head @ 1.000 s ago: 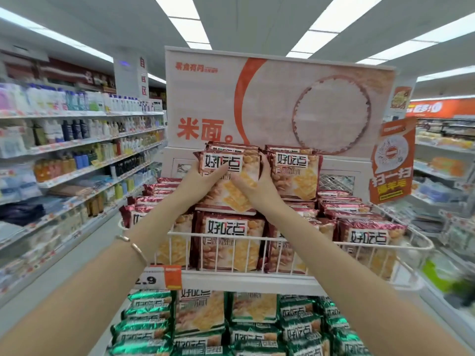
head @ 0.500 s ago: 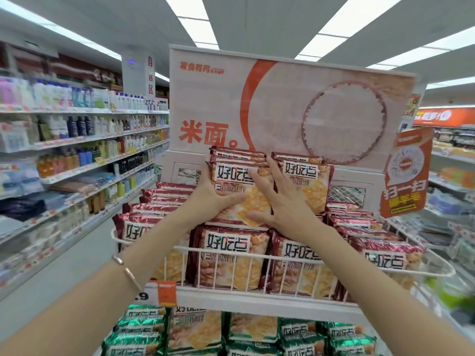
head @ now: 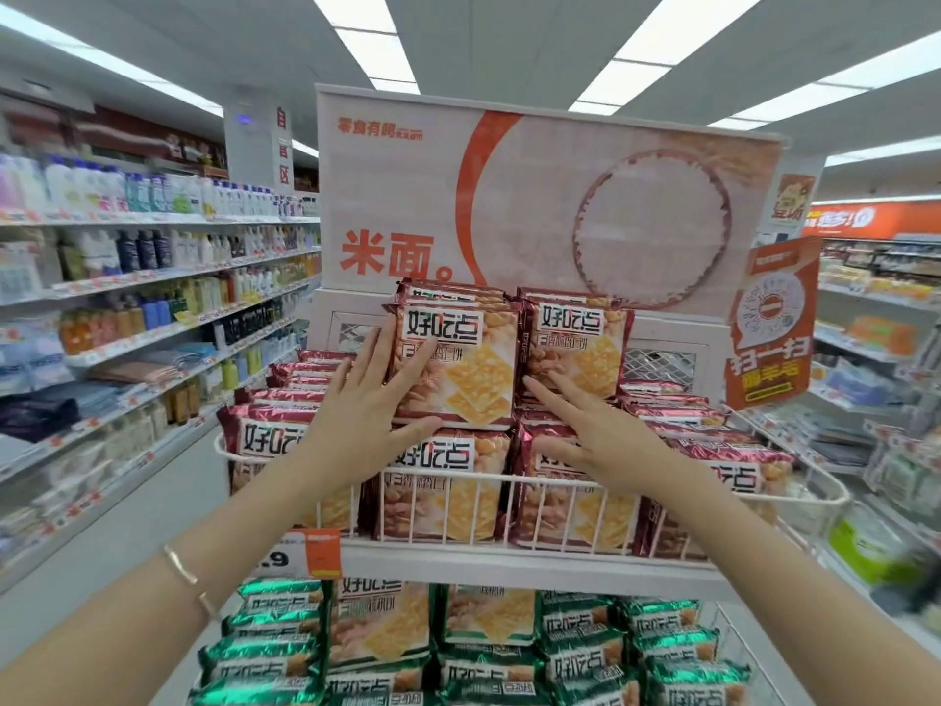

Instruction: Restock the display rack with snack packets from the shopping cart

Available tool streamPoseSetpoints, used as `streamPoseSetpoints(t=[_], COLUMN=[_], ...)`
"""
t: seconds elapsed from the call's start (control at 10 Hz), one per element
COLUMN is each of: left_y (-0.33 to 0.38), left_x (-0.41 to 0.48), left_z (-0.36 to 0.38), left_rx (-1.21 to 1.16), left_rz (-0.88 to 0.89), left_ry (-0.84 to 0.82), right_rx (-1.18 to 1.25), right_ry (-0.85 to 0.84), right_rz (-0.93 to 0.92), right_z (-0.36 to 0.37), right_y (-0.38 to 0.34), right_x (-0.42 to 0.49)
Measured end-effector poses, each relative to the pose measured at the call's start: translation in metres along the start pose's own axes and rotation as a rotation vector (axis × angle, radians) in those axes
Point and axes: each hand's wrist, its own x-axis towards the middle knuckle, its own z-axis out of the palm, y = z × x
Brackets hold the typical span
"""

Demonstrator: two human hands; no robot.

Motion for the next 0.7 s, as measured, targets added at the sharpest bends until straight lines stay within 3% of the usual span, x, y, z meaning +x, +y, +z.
streamPoseSetpoints(t=[0.2,0.3,0.4,0.5,0.6,0.7], left_y=[0.001,0.005,0.006,0.008,0.011,0.005], left_x=[-0.002,-0.011,-0.019,-0.017,-0.014,-0.020], left_z=[-0.002,-0.002,0.004,0.002,0.000,-0.018], left_rx=[-0.037,0.046,0.138,0.142,0.133,0.062], left_rz=[0.030,0.042,0.023,-0.003,0.014,0.030], left_ry=[0.038,0.093,0.024,-0.054,-0.087,-0.035], right_rx=[0.008,-0.020,-0.121,-0.109,-0.092,0.105], right_ry=[0.006,0.230,0.214,0.155,0.159,0.254], right_rz=[0.021,-0.011,-0.122,-0.082,-0.087,-0.048], right_z=[-0.004,-0.009,0.005,0.016,0.013,0.000], right_y=[-0.001,-0.022,-0.044,-0.044,-0.044,-0.049], right_x=[-0.002,-0.012,-0.012,-0.004,-0.003,-0.019])
